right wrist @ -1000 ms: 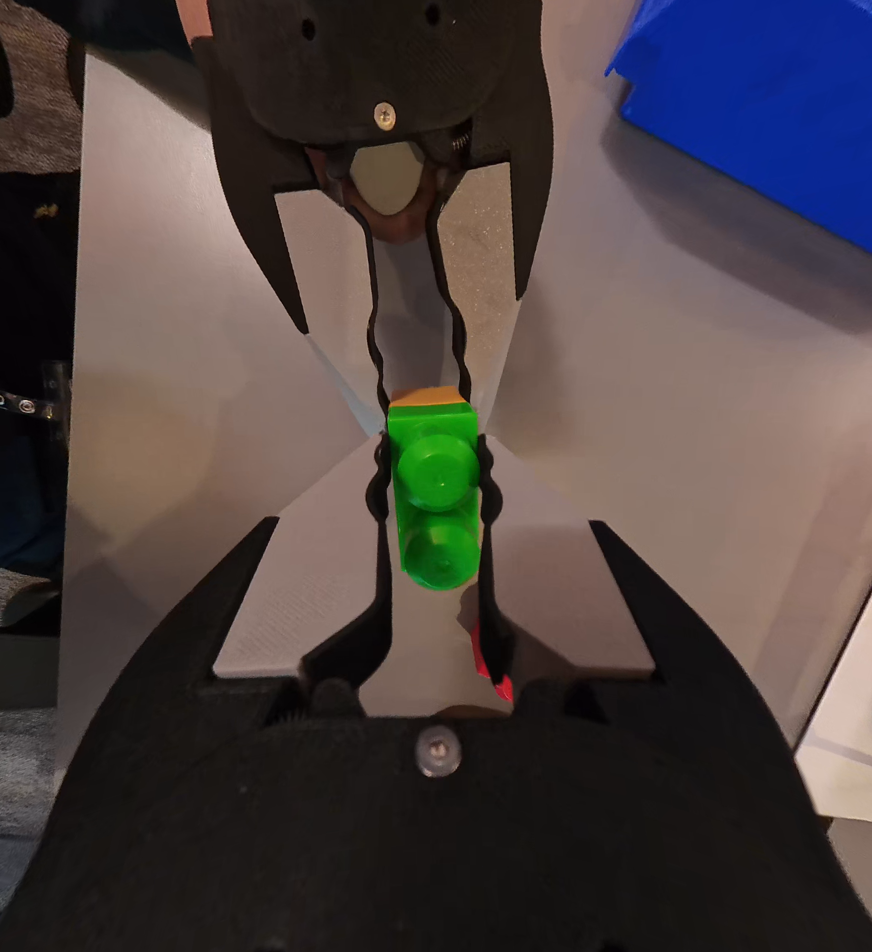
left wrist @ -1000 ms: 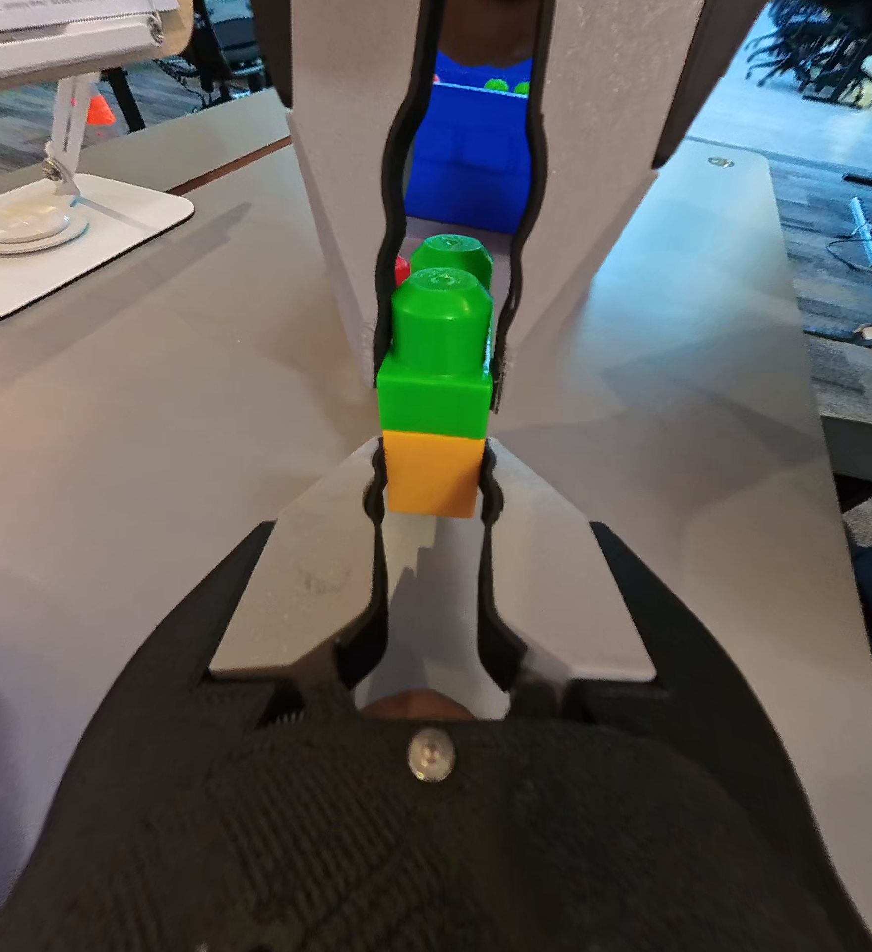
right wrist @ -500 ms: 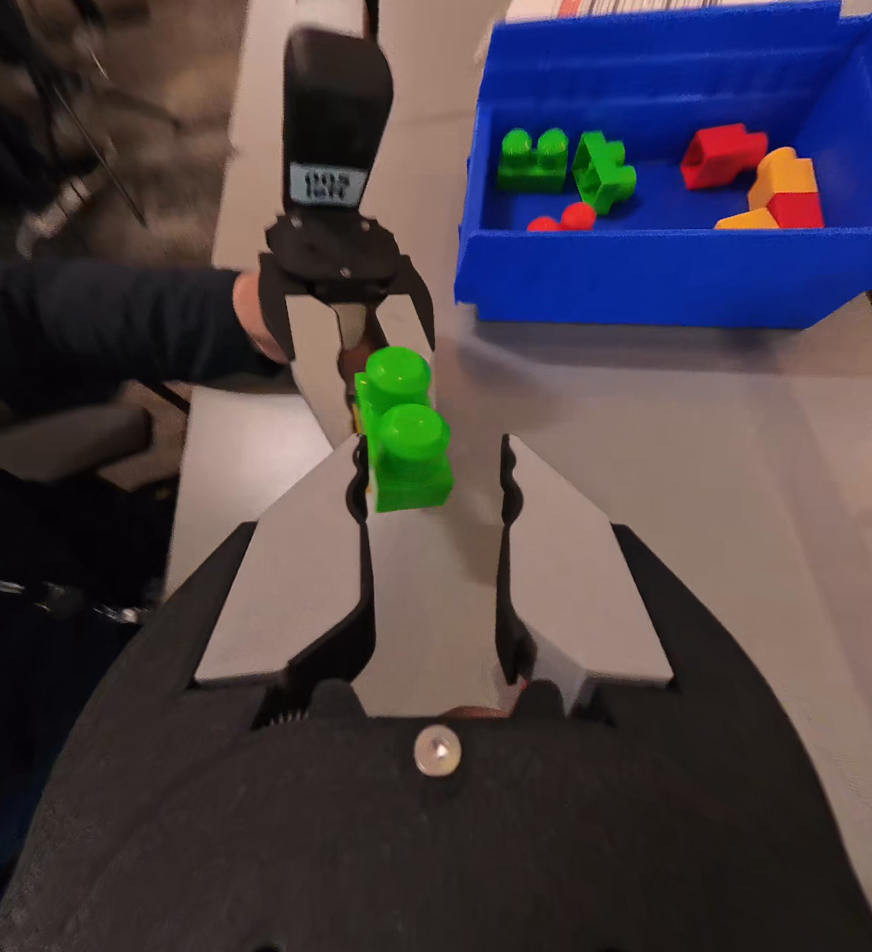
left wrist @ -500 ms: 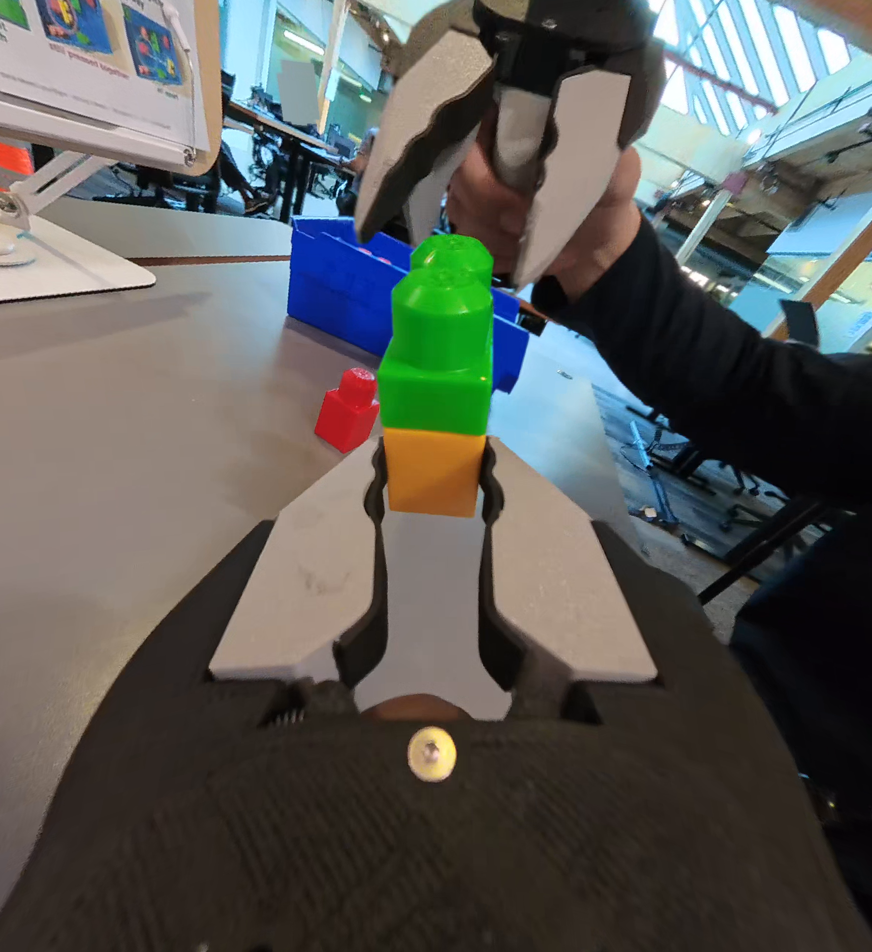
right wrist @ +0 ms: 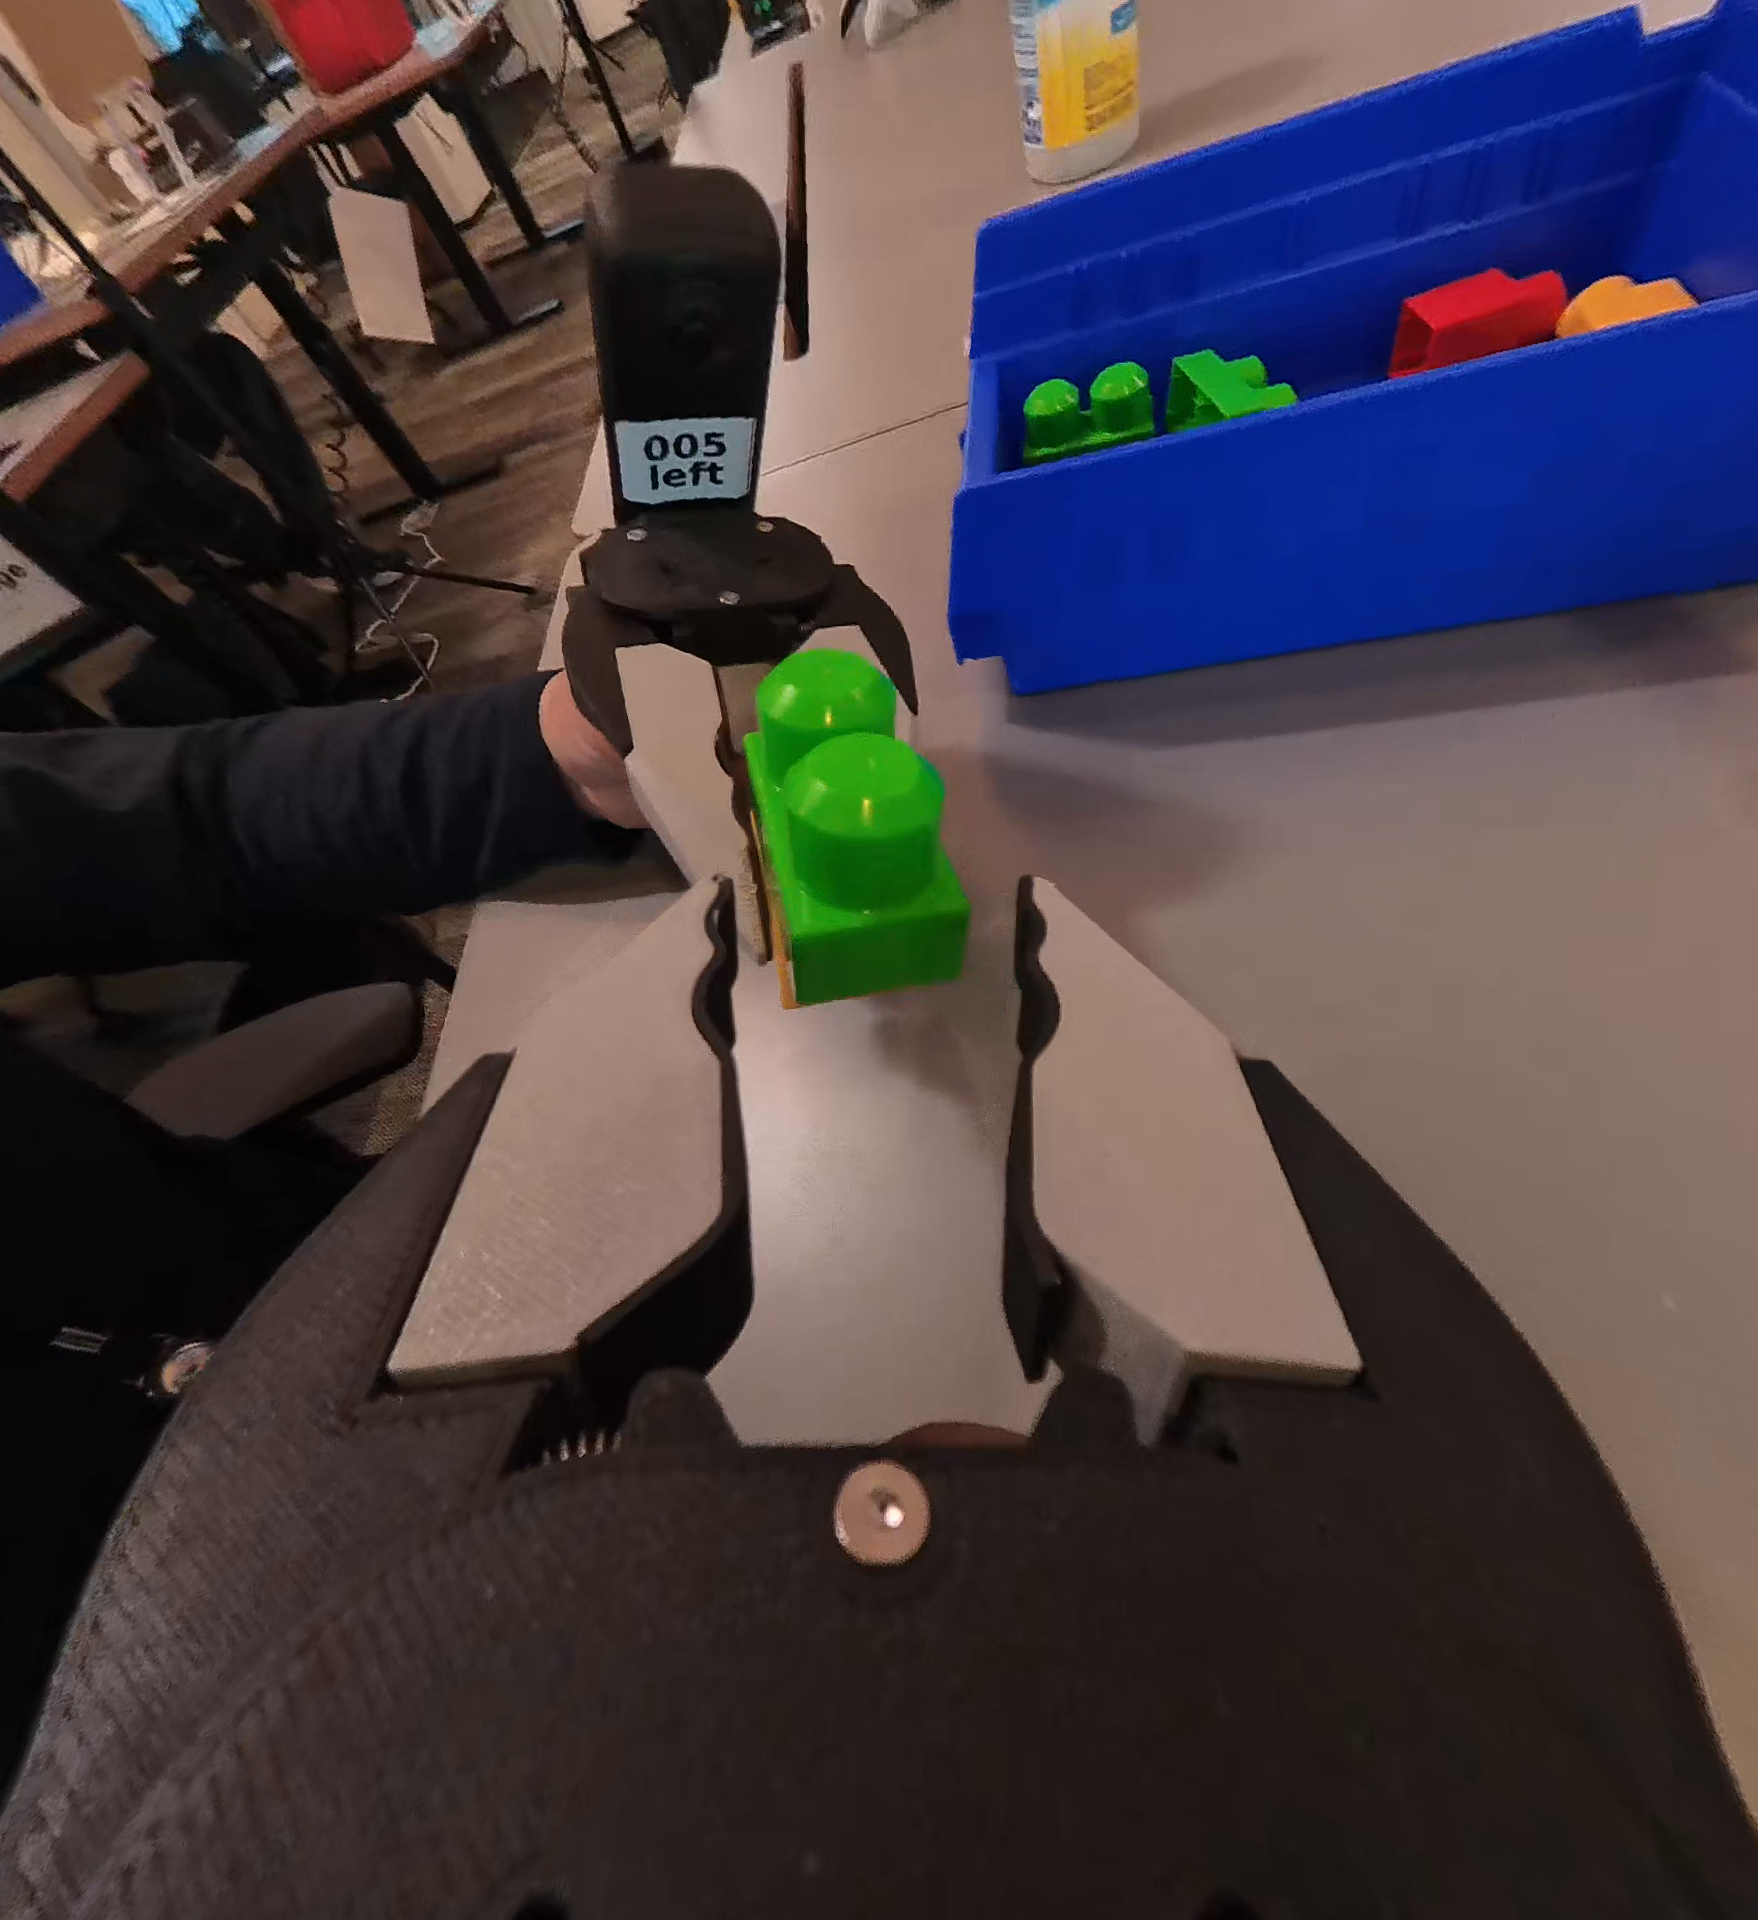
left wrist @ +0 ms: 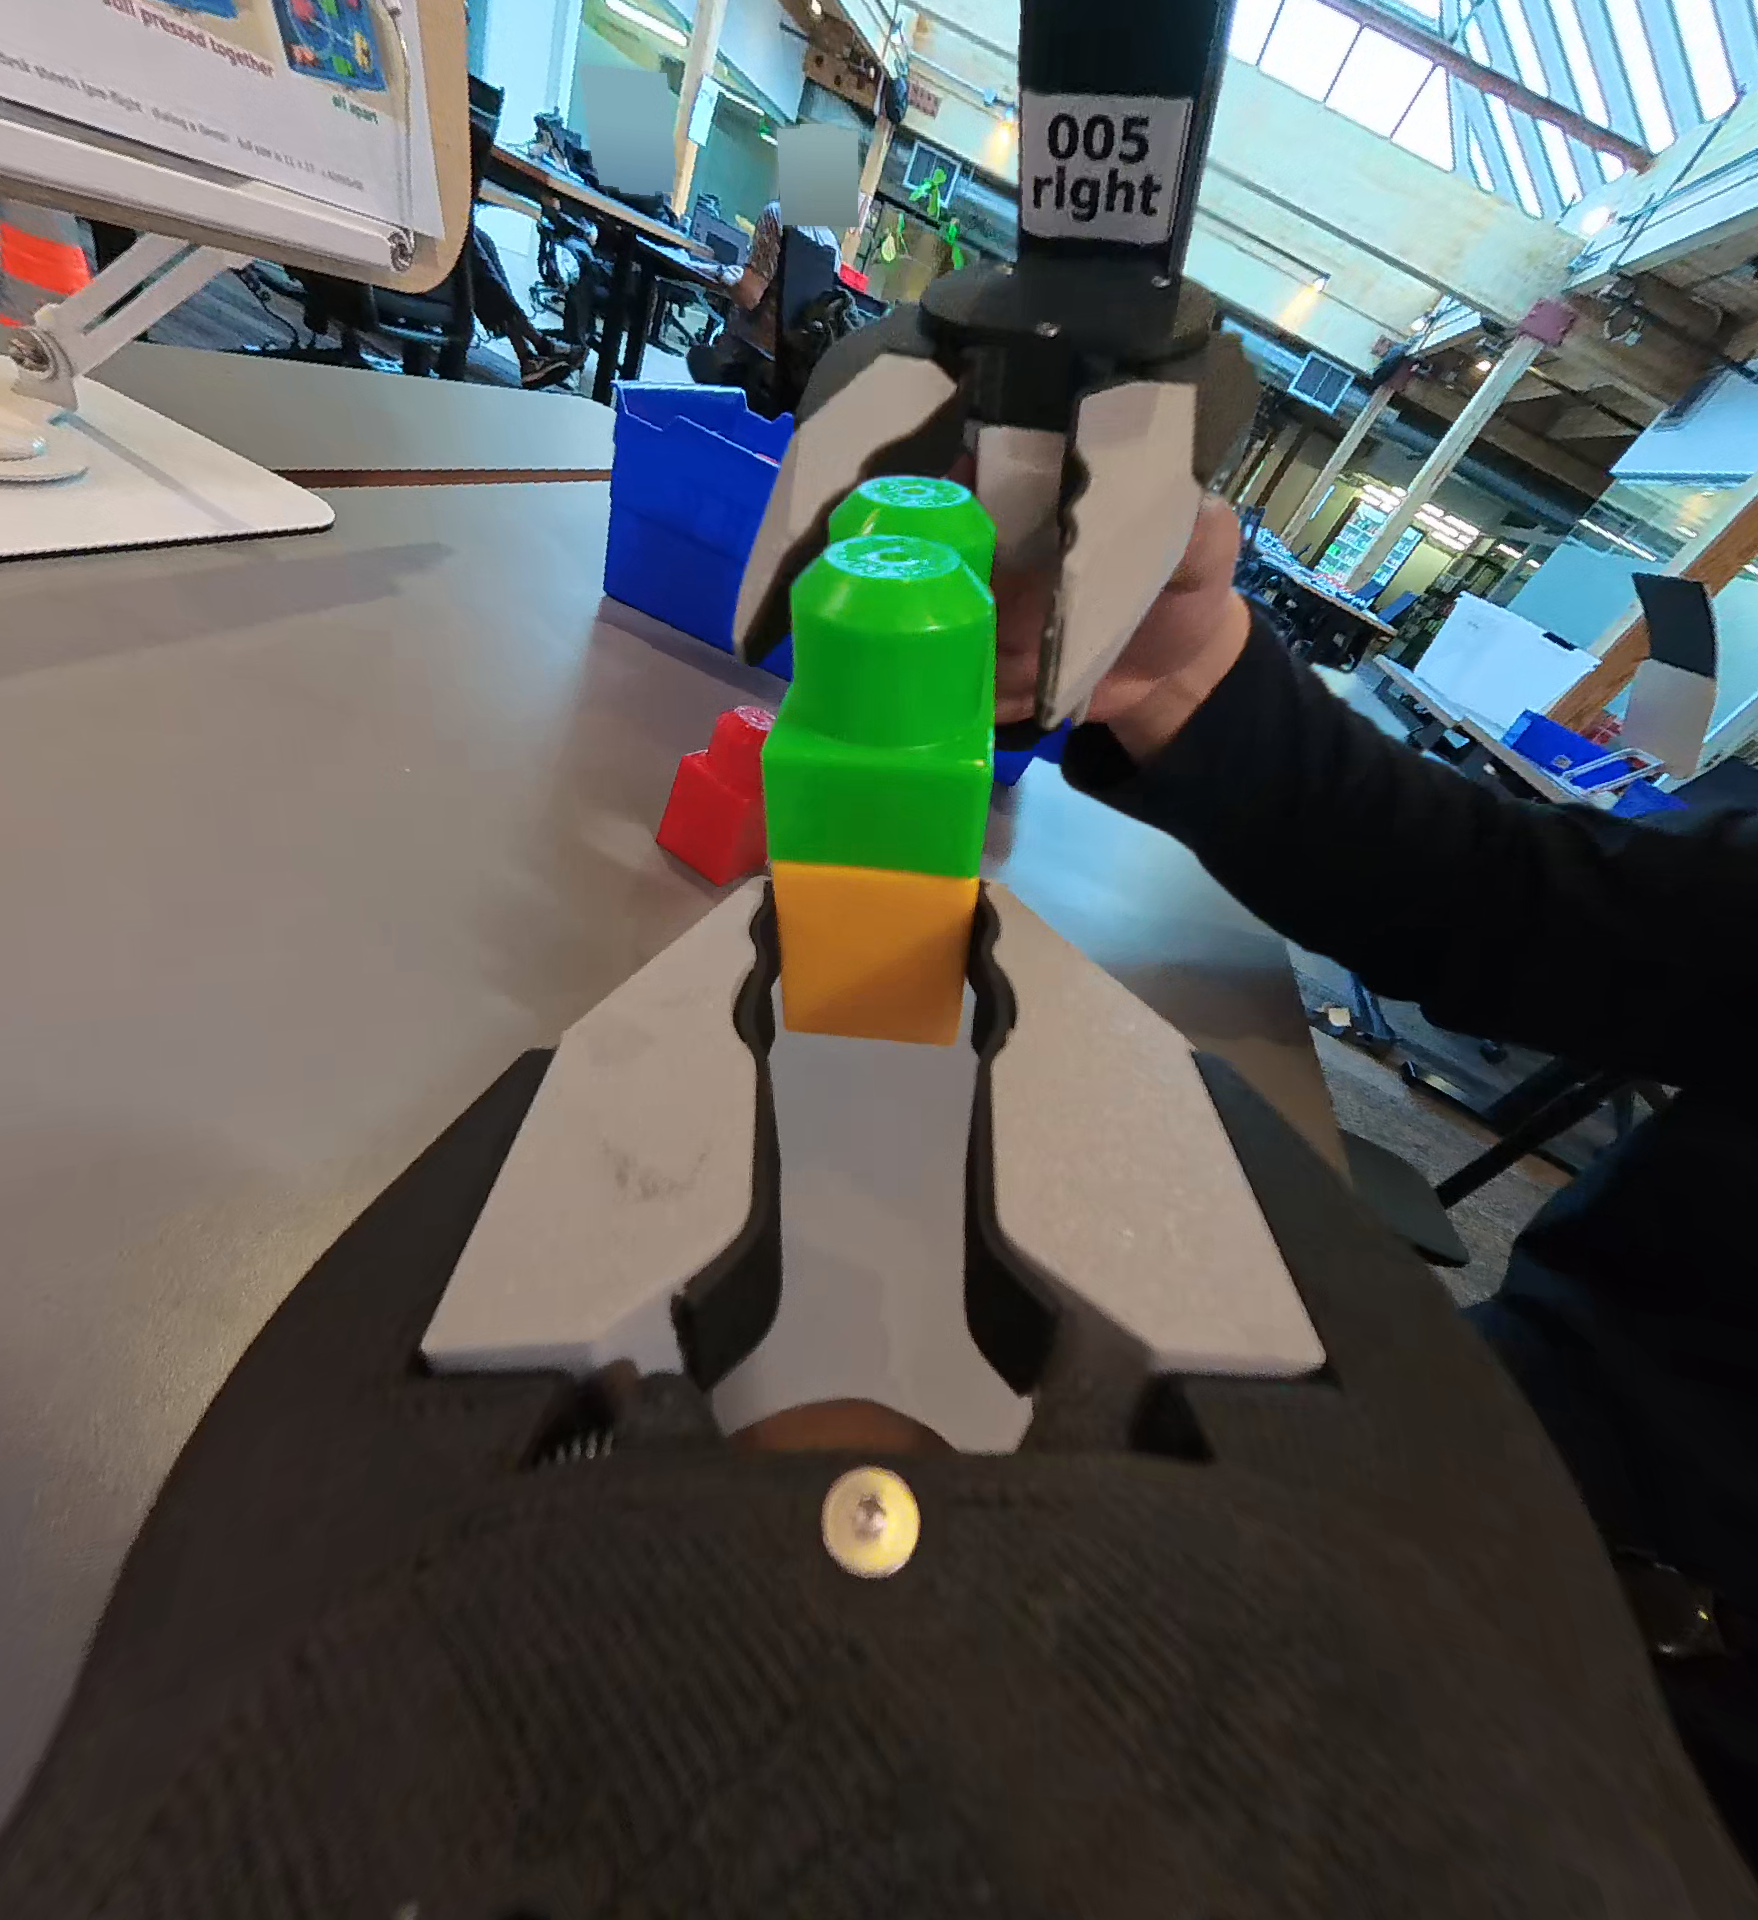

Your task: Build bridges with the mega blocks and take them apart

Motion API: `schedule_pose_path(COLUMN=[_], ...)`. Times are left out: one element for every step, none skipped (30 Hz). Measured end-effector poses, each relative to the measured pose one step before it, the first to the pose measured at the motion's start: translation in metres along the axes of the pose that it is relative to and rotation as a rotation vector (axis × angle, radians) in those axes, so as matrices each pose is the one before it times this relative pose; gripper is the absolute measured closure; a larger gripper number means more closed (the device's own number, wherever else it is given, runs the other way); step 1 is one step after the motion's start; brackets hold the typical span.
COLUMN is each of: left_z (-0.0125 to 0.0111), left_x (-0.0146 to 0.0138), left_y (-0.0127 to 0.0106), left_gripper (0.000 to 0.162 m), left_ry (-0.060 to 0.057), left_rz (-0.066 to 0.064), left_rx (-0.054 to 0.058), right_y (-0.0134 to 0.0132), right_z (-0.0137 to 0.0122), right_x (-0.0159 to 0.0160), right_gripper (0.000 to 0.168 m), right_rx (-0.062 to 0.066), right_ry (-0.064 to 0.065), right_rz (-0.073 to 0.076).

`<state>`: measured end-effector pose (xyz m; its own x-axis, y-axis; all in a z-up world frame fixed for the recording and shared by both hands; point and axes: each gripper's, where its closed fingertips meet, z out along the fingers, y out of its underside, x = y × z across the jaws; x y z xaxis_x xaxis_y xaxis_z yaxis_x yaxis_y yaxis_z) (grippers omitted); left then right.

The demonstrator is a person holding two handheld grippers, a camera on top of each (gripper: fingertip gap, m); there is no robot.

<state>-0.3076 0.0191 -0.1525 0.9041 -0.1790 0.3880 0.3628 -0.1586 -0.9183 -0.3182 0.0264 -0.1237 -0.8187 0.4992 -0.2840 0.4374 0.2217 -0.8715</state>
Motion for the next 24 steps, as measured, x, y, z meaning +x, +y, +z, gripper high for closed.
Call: schedule_pose_path(left_z=[-0.0002,-0.00001,0.00031,0.00046,0.00033,0.0003,0.00027,0.00035,0.00047,0.00089,0.00083,0.00057,0.00044,0.00001,-0.00015,-0.00052,-0.00033,-0.0003,-0.00003,-0.00004,-0.00007,0.00022,0.00041,0.0006], left_x=[-0.00068,-0.00043,0.00081,0.0005,-0.00055,-0.00108,-0.00075,-0.00033,-0.00056,-0.00032,-0.0003,-0.00062,0.00051,0.00078,-0.00003,0.00035,0.00062,0.00042,0.00066,0.00064,0.00026,-0.00064,0.00012,0.00125], left_y=[0.00033,0.00033,0.00032,0.00062,0.00055,0.00054,0.00101,0.00135,0.00118,0.00145,0.00132,0.0005,0.00046,-0.00015,-0.0005,-0.00072,-0.00112,-0.00154,-0.0014,-0.00113,-0.00037,0.00074,0.0008,0.00079], left_gripper=[0.128,0.128,0.128,0.128,0.128,0.128,0.128,0.128,0.128,0.128,0.128,0.128,0.128,0.127,0.125,0.124,0.124,0.123,0.123,0.123,0.123,0.123,0.124,0.126], left_ry=[-0.001,0.0005,0.0061,0.0029,-0.0026,-0.0051,-0.0031,-0.0014,-0.0024,-0.0014,-0.0022,-0.0055,0.0025,0.0052,0.0,0.0037,0.0036,0.0007,0.0016,0.0018,0.0001,-0.0042,0.0001,0.0061], left_rz=[-0.0021,-0.0025,-0.0005,0.0009,0.0007,-0.0018,0.001,0.0034,0.0009,0.0022,0.0071,0.0085,0.0043,-0.0003,-0.001,0.0,0.0,0.0005,0.0006,0.0022,0.0023,-0.0004,-0.0007,0.0023], left_rx=[-0.0013,-0.0005,-0.0004,-0.002,-0.0015,-0.0034,-0.0061,-0.0077,-0.0057,-0.0076,-0.0067,-0.0029,-0.0026,0.0004,0.0029,0.0039,0.0051,0.0089,0.008,0.0061,0.0024,-0.0043,-0.0038,-0.0039], right_y=[0.00121,0.00048,-0.00022,-0.00007,0.00061,0.00143,0.00202,0.00255,0.00295,0.00234,0.0016,0.00103,0.00107,0.00095,0.00023,-0.00017,-0.00046,-0.00019,0.00154,0.00313,0.00318,0.00147,-0.00056,-0.00159], right_z=[0.00195,0.00159,0.00083,0.00012,-0.00004,-0.00018,-0.00016,-0.00044,-0.00062,-0.00046,-0.00039,-0.00035,-0.00019,-0.00012,-0.00033,-0.00013,0.00006,0.0006,0.00145,0.00186,0.00177,0.00146,0.00094,0.00037], right_x=[-0.00276,-0.00147,0.00227,0.00157,0.00041,0.00085,0.00054,-0.00022,-0.00018,0.00023,0.00023,0.00031,-0.00024,-0.00085,-0.00062,-0.00069,-0.00077,-0.00072,-0.00046,0.00047,0.00153,0.00009,-0.00156,-0.00102], right_gripper=[0.118,0.121,0.127,0.133,0.133,0.134,0.134,0.134,0.135,0.135,0.135,0.135,0.135,0.135,0.135,0.135,0.135,0.135,0.135,0.135,0.135,0.135,0.135,0.135], right_rx=[0.0051,0.0086,0.0135,0.0108,0.004,-0.0008,-0.0019,-0.0056,-0.0093,-0.0056,-0.0032,-0.0032,-0.0063,-0.0077,-0.0039,0.0001,0.0035,0.0041,-0.0056,-0.0162,-0.015,-0.0048,0.007,0.0114], right_ry=[-0.0219,-0.015,0.0097,0.0048,-0.0069,-0.0062,-0.0076,-0.0118,-0.0099,-0.0031,0.0009,0.0034,0.0003,-0.0035,-0.001,-0.001,-0.0032,-0.0051,-0.0062,0.0013,0.0108,0.0023,-0.0107,-0.0097], right_rz=[-0.0002,0.0026,-0.005,-0.0105,0.0045,0.0131,0.0124,0.0087,0.0058,0.0015,-0.0034,-0.0044,-0.0028,-0.0015,-0.0021,-0.0012,0.0024,0.0066,0.0091,0.0045,-0.0023,-0.0011,0.0071,0.0097])
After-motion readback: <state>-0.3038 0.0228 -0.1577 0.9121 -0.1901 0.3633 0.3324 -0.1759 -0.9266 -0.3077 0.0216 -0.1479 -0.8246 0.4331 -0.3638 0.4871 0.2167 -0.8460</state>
